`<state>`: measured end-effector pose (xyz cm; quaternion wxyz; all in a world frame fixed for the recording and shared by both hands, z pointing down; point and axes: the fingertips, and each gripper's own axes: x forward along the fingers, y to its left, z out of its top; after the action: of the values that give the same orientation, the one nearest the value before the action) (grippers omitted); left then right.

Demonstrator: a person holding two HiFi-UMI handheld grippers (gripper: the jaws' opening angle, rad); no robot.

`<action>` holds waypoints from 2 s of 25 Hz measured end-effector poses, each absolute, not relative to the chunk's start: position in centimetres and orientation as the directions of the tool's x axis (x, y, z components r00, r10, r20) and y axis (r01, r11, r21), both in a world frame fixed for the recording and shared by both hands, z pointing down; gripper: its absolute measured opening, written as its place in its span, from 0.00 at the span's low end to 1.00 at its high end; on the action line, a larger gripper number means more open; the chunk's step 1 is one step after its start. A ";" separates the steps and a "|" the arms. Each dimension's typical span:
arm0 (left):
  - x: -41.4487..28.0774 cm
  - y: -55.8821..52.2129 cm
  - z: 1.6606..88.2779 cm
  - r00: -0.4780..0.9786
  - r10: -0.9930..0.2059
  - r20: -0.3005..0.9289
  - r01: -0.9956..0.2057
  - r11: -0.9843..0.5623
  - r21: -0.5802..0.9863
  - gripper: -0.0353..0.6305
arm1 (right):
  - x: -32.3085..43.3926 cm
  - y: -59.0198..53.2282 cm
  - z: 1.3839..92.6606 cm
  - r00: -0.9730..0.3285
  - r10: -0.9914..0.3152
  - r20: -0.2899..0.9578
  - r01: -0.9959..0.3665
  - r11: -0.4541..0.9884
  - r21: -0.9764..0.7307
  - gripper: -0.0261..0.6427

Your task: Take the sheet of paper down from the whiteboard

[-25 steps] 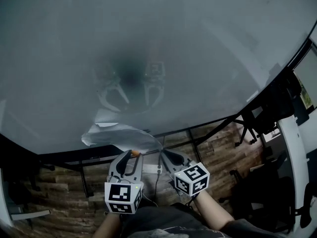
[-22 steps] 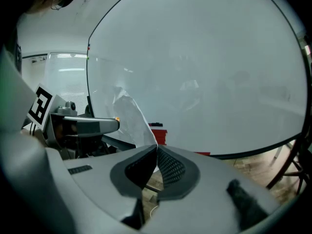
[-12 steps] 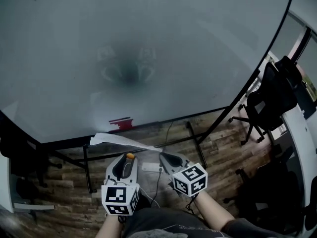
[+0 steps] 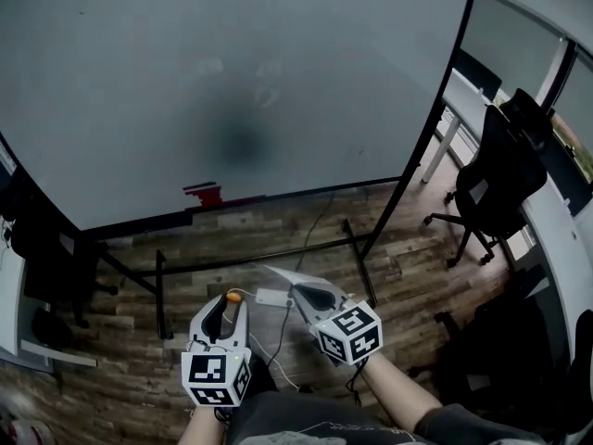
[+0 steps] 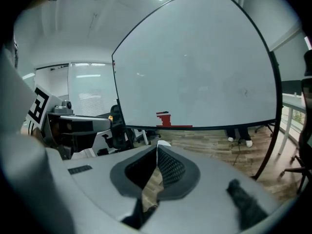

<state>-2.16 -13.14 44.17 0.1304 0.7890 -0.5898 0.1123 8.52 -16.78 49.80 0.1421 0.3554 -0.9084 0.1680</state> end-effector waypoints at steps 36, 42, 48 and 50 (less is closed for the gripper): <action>-5.3 3.6 45.9 0.275 -0.899 0.340 -0.961 -0.244 0.134 0.24 | 5.7 -0.5 49.6 -0.696 -0.584 0.417 -0.690 0.705 -0.164 0.07; -6.4 6.8 45.7 0.288 -0.901 0.326 -0.957 -0.256 0.138 0.24 | 4.9 2.7 48.7 -0.689 -0.602 0.403 -0.697 0.703 -0.140 0.07; -6.8 10.5 45.8 0.298 -0.899 0.320 -0.953 -0.263 0.148 0.24 | 4.9 6.4 48.4 -0.677 -0.615 0.404 -0.707 0.696 -0.126 0.07; -6.5 11.8 45.8 0.309 -0.899 0.312 -0.950 -0.272 0.157 0.24 | 5.1 7.8 48.3 -0.674 -0.617 0.406 -0.709 0.696 -0.119 0.07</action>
<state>-6.50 11.85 45.75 0.1579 0.7933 -0.5824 0.0806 5.12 7.77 48.35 0.1700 0.3663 -0.9049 0.1344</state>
